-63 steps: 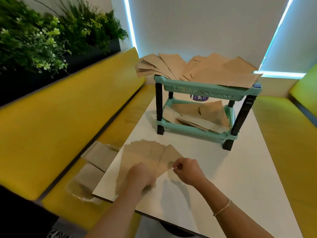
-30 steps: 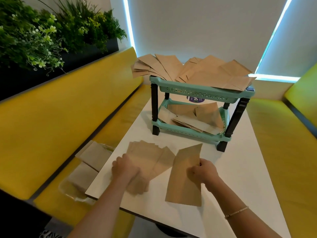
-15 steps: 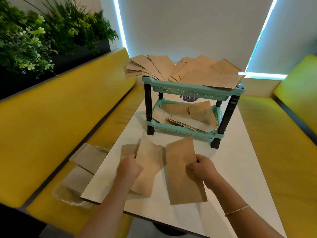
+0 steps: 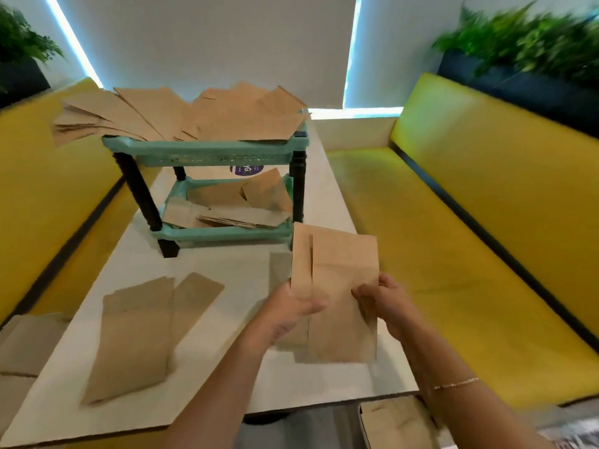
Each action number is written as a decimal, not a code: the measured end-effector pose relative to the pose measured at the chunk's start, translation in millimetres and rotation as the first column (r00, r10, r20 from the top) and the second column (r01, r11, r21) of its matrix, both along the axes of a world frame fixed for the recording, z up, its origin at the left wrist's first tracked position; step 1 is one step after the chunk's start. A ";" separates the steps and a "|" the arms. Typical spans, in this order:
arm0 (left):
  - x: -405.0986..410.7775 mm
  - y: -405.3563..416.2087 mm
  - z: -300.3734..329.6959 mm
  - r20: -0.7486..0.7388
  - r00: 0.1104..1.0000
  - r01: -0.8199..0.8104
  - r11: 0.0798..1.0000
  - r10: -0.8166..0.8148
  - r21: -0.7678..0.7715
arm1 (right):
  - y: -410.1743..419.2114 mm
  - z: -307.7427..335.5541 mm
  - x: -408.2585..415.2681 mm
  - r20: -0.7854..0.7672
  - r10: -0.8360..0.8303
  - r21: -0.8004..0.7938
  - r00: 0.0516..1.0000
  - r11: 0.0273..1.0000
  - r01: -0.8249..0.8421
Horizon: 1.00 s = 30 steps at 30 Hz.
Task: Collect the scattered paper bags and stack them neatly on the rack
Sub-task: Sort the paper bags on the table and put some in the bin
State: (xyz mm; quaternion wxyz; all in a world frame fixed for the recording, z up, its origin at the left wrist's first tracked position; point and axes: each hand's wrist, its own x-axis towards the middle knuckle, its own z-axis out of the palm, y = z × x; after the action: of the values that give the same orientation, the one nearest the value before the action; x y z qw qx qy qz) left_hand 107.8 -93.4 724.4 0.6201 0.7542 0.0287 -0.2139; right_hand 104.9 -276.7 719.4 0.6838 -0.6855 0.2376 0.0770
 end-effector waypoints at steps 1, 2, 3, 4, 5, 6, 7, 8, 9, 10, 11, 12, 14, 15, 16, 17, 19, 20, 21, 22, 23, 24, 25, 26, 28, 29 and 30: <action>0.4 -15.8 -2.7 0.021 0.997 0.068 0.997 -0.068 0.028 | -17.2 -0.7 -4.3 0.013 -0.045 -0.051 0.999 0.998 0.045; 0.0 -31.0 -3.5 0.041 0.987 0.152 0.987 -0.155 0.051 | -35.6 1.7 -8.0 0.020 -0.071 -0.136 0.997 0.988 0.073; -0.4 -45.6 -5.1 0.055 0.969 0.235 0.969 -0.240 0.074 | -54.8 6.0 -11.2 0.024 -0.076 -0.226 0.997 0.971 0.080; -1.3 -60.5 -7.1 0.055 0.946 0.314 0.944 -0.320 0.099 | -74.0 11.8 -15.2 0.026 -0.052 -0.293 0.998 0.954 0.057; -2.9 -75.3 -8.0 0.046 0.917 0.389 0.913 -0.397 0.124 | -93.9 16.1 -18.9 0.021 0.002 -0.336 1.000 0.942 0.005; -5.0 -90.1 -8.9 0.025 0.886 0.454 0.878 -0.463 0.153 | -112.8 20.0 -22.9 0.002 0.085 -0.363 0.996 0.929 -0.078; -7.4 -104.3 -10.7 0.006 0.859 0.504 0.846 -0.512 0.175 | -130.4 22.2 -27.4 -0.046 0.179 -0.390 0.983 0.902 -0.183; -9.7 -117.9 -13.4 -0.008 0.835 0.541 0.819 -0.549 0.190 | -148.0 23.2 -32.0 -0.113 0.258 -0.405 0.960 0.870 -0.281; -12.3 -130.8 -16.2 -0.020 0.815 0.570 0.796 -0.579 0.204 | -164.5 22.1 -36.4 -0.175 0.307 -0.419 0.936 0.837 -0.353; -14.5 -142.9 -19.2 -0.023 0.800 0.588 0.778 -0.599 0.222 | -178.2 20.8 -40.6 -0.221 0.326 -0.432 0.919 0.812 -0.392; -16.7 -153.9 -21.3 -0.016 0.790 0.598 0.765 -0.613 0.241 | -190.1 19.3 -43.5 -0.255 0.330 -0.447 0.909 0.793 -0.414; -18.1 -163.8 -23.6 0.000 0.787 0.594 0.758 -0.617 0.269 | -200.7 17.1 -46.0 -0.289 0.324 -0.473 0.901 0.770 -0.429; -17.9 -180.0 -30.1 0.032 0.805 0.552 0.766 -0.593 0.329 | -218.6 8.4 -48.6 -0.366 0.305 -0.579 0.879 0.665 -0.471; -16.5 -186.3 -33.4 0.036 0.826 0.516 0.782 -0.562 0.350 | -226.4 -0.5 -48.7 -0.412 0.287 -0.645 0.865 0.578 -0.500; -15.0 -191.0 -35.3 0.046 0.848 0.477 0.799 -0.527 0.366 | -232.7 -11.5 -48.5 -0.459 0.266 -0.692 0.848 0.491 -0.529; -13.1 -194.5 -36.8 0.062 0.869 0.433 0.816 -0.490 0.382 | -237.4 -25.4 -48.4 -0.499 0.254 -0.714 0.829 0.422 -0.559; -8.1 -198.7 -39.3 0.103 0.907 0.339 0.853 -0.409 0.398 | -241.8 -60.1 -48.0 -0.556 0.269 -0.713 0.786 0.332 -0.618; -6.2 -199.5 -40.4 0.128 0.922 0.289 0.869 -0.366 0.402 | -241.1 -78.7 -48.6 -0.579 0.286 -0.705 0.764 0.295 -0.645; -4.7 -199.4 -41.3 0.157 0.932 0.239 0.882 -0.325 0.407 | -238.8 -97.1 -49.5 -0.598 0.299 -0.699 0.743 0.259 -0.667; -3.7 -198.6 -42.2 0.188 0.938 0.193 0.890 -0.291 0.413 | -235.4 -114.1 -51.0 -0.612 0.304 -0.695 0.730 0.235 -0.680; -2.9 -197.2 -43.5 0.213 0.940 0.157 0.894 -0.265 0.420 | -231.8 -130.9 -52.0 -0.623 0.308 -0.685 0.719 0.229 -0.691; -2.4 -195.2 -44.7 0.232 0.942 0.126 0.896 -0.243 0.425 | -228.6 -146.8 -52.8 -0.632 0.317 -0.673 0.707 0.228 -0.704; -2.0 -193.2 -46.1 0.240 0.945 0.102 0.897 -0.222 0.430 | -225.2 -161.2 -52.9 -0.643 0.332 -0.658 0.690 0.222 -0.720; -2.0 -190.9 -47.2 0.241 0.949 0.082 0.897 -0.204 0.435 | -221.3 -172.3 -52.9 -0.654 0.348 -0.640 0.671 0.217 -0.737; -3.1 -186.4 -49.5 0.245 0.953 0.046 0.887 -0.176 0.459 | -213.5 -191.0 -52.0 -0.669 0.379 -0.608 0.639 0.216 -0.764; -4.1 -184.4 -51.0 0.256 0.953 0.023 0.881 -0.162 0.473 | -210.1 -198.1 -51.7 -0.677 0.389 -0.595 0.625 0.211 -0.776; -5.2 -182.4 -52.5 0.272 0.951 -0.004 0.875 -0.146 0.483 | -206.9 -204.1 -51.6 -0.688 0.393 -0.581 0.609 0.203 -0.788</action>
State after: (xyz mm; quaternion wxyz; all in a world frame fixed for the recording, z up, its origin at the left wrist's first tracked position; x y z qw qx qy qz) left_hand 102.5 -275.7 671.9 0.4034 0.9079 -0.0418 -0.1060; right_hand 53.4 -483.7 515.4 0.0964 -0.9292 0.0827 0.3471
